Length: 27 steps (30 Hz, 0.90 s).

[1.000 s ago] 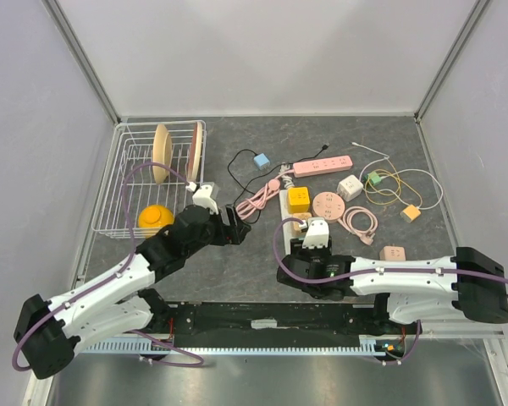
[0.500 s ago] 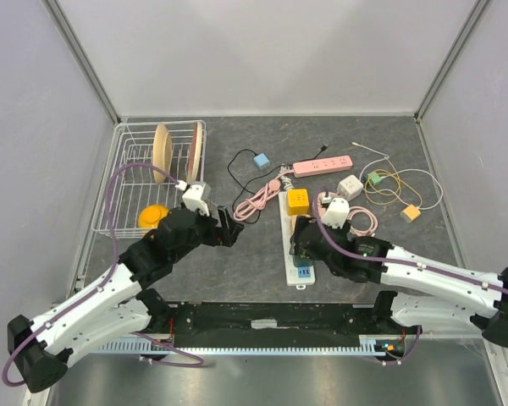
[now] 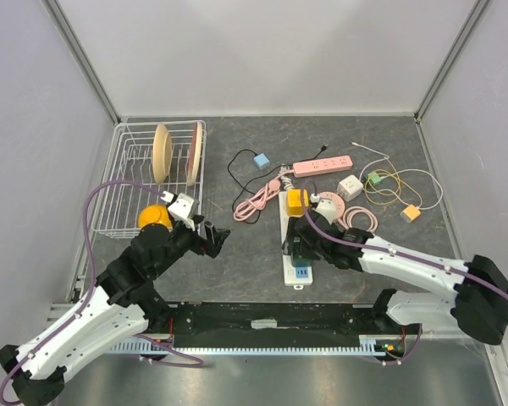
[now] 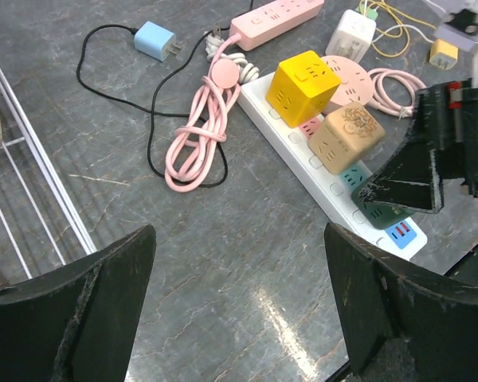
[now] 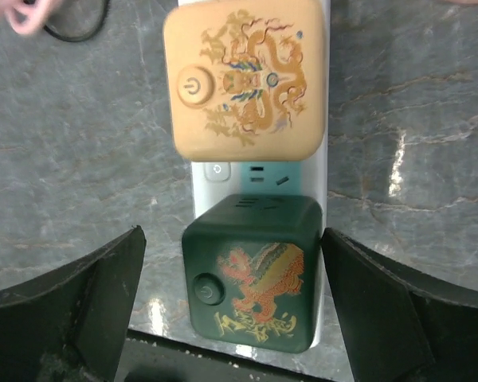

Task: Insert the plug
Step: Move the socket to the center of the board.

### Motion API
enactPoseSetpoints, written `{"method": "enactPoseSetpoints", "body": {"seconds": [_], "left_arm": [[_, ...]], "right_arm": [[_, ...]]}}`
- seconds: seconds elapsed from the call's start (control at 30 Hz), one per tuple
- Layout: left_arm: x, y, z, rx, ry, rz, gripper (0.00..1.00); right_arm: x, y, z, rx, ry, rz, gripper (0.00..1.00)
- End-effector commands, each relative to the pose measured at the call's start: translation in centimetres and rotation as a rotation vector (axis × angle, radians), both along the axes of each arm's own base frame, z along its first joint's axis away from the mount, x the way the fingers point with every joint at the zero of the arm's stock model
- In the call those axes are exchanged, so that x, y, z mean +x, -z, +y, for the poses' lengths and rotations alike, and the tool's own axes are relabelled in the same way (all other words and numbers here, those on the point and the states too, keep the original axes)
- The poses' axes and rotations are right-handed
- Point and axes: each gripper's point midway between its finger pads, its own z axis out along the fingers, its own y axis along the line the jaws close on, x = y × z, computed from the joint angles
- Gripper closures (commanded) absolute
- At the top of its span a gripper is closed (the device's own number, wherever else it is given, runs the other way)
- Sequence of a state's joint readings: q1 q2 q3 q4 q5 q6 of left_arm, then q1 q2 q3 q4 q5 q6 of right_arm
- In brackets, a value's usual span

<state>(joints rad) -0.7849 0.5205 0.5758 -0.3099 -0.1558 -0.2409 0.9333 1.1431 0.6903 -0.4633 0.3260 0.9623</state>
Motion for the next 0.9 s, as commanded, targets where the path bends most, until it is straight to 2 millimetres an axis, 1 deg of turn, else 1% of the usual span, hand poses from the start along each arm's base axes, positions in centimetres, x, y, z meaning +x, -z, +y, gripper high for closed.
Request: {"method": "enactPoseSetpoints", "body": {"seconds": [0.0, 0.07, 0.1, 0.17, 0.2, 0.27, 0.3, 0.37, 0.4, 0.43, 0.47, 0.5, 0.53, 0.57, 0.6, 0.67, 0.7, 0.73, 0.77, 0.8, 0.83, 0.87], "left_arm": [[-0.1, 1.4, 1.0, 0.088, 0.012, -0.054, 0.07], [-0.1, 0.9, 1.0, 0.056, 0.01, -0.076, 0.07], [-0.2, 1.3, 1.1, 0.057, 0.011, -0.077, 0.07], [-0.1, 0.9, 1.2, 0.046, 0.001, -0.091, 0.07], [0.0, 0.8, 1.4, 0.045, -0.011, -0.095, 0.07], [0.1, 0.8, 1.5, 0.045, -0.019, -0.097, 0.07], [0.1, 0.9, 1.6, 0.045, -0.027, -0.099, 0.07], [0.2, 0.8, 1.8, 0.041, -0.033, -0.102, 0.07], [0.2, 0.8, 1.8, 0.041, -0.035, -0.1, 0.07], [0.2, 0.9, 1.8, 0.042, -0.035, -0.1, 0.07], [0.3, 1.0, 1.8, 0.048, -0.037, -0.099, 0.07], [0.3, 1.1, 1.9, 0.053, -0.043, -0.098, 0.07], [0.4, 1.1, 1.9, 0.056, -0.045, -0.098, 0.07], [0.4, 1.1, 2.0, 0.061, -0.048, -0.102, 0.07], [0.6, 1.2, 2.2, 0.07, -0.059, -0.104, 0.07], [0.9, 1.2, 2.4, 0.084, -0.074, -0.113, 0.07], [1.2, 1.3, 2.7, 0.095, -0.095, -0.116, 0.07], [1.4, 1.4, 3.0, 0.103, -0.11, -0.119, 0.07], [1.5, 1.5, 3.2, 0.117, -0.125, -0.122, 0.07], [1.9, 1.6, 4.1, 0.133, -0.172, -0.127, 0.07], [2.1, 1.6, 4.5, 0.14, -0.199, -0.134, 0.07], [2.3, 1.8, 5.0, 0.158, -0.221, -0.143, 0.07]], "right_arm": [[1.1, -0.6, 4.4, 0.079, -0.087, 0.019, 0.02], [1.5, -1.1, 6.2, 0.112, -0.128, 0.021, 0.02], [2.2, -1.4, 7.4, 0.116, -0.145, 0.016, 0.02], [2.9, -2.1, 9.4, 0.148, -0.177, -0.002, 0.02], [3.7, -2.4, 10.9, 0.153, -0.198, -0.013, 0.02], [4.5, -3.2, 13.1, 0.183, -0.24, -0.03, 0.02], [5.4, -3.6, 14.8, 0.191, -0.26, -0.039, 0.02], [6.1, -3.8, 16.2, 0.176, -0.302, -0.055, 0.02], [6.8, -4.2, 17.2, 0.175, -0.308, -0.064, 0.02], [7.0, -4.4, 17.4, 0.167, -0.323, -0.075, 0.02], [7.1, -4.4, 17.3, 0.154, -0.329, -0.069, 0.02], [7.2, -5.1, 17.2, 0.153, -0.336, -0.084, 0.02], [7.1, -5.3, 16.8, 0.146, -0.346, -0.082, 0.02], [6.7, -5.4, 16.2, 0.121, -0.373, -0.079, 0.02], [6.7, -6.4, 15.6, 0.126, -0.382, -0.091, 0.02], [6.9, -7.0, 13.8, 0.099, -0.405, -0.093, 0.02], [7.2, -8.3, 12.7, 0.105, -0.401, -0.117, 0.02], [8.4, -8.6, 10.9, 0.09, -0.371, -0.123, 0.02], [9.2, -9.0, 9.7, 0.07, -0.367, -0.147, 0.02], [10.1, -9.7, 8.4, 0.06, -0.349, -0.175, 0.02], [12.4, -10.0, 5.9, 0.041, -0.283, -0.193, 0.02], [13.6, -10.1, 4.5, 0.029, -0.253, -0.206, 0.02]]}}
